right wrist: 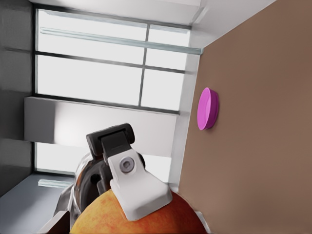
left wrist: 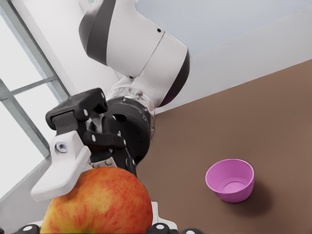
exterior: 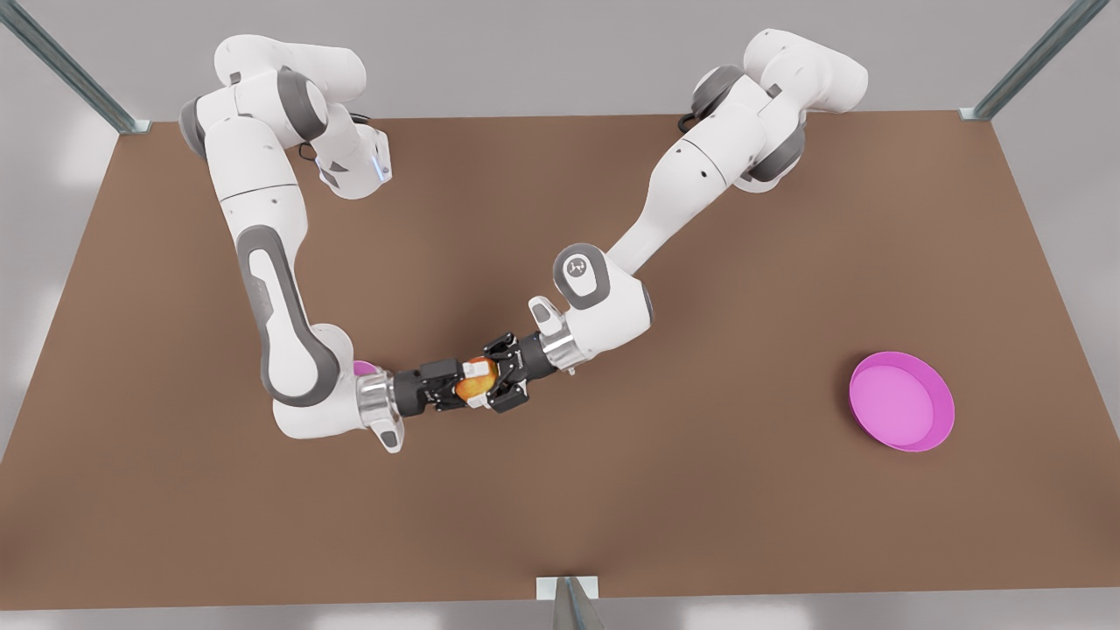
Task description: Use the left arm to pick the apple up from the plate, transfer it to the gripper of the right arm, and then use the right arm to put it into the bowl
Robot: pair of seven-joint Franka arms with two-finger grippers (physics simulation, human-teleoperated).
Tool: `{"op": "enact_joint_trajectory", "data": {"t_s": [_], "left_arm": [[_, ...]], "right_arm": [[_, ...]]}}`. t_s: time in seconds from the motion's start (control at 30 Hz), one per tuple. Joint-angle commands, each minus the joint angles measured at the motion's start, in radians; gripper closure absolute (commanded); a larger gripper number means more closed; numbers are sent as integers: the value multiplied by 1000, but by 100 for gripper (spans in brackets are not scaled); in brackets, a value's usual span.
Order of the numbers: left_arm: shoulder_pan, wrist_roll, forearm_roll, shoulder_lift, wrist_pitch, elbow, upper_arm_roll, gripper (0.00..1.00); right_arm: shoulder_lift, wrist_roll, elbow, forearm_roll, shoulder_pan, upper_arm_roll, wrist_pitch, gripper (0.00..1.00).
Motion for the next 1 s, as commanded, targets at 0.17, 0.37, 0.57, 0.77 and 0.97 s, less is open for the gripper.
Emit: {"op": "enact_joint_trajectory", "data": {"t_s": [0.17, 0.37, 0.57, 0.77, 0.97], "left_arm": [[-1, -48, 0, -2, -2, -1, -2, 0], [13, -74, 2, -2, -2, -1, -5, 0], [134, -97, 5, -63, -12, -133, -6, 0], [169, -1158, 613, -360, -664, -538, 576, 0], [180, -2036, 980, -620, -1420, -220, 765, 0]], "right_arm": [[-1, -17, 2, -1, 1, 1, 0, 32], [-1, -16, 4, -1, -2, 1, -1, 32], [-17, -40, -29, -113, -94, 1, -83, 31], [-110, -191, -182, -455, -229, 1, -109, 32], [-113, -217, -131, -756, -304, -13, -78, 32]]}}
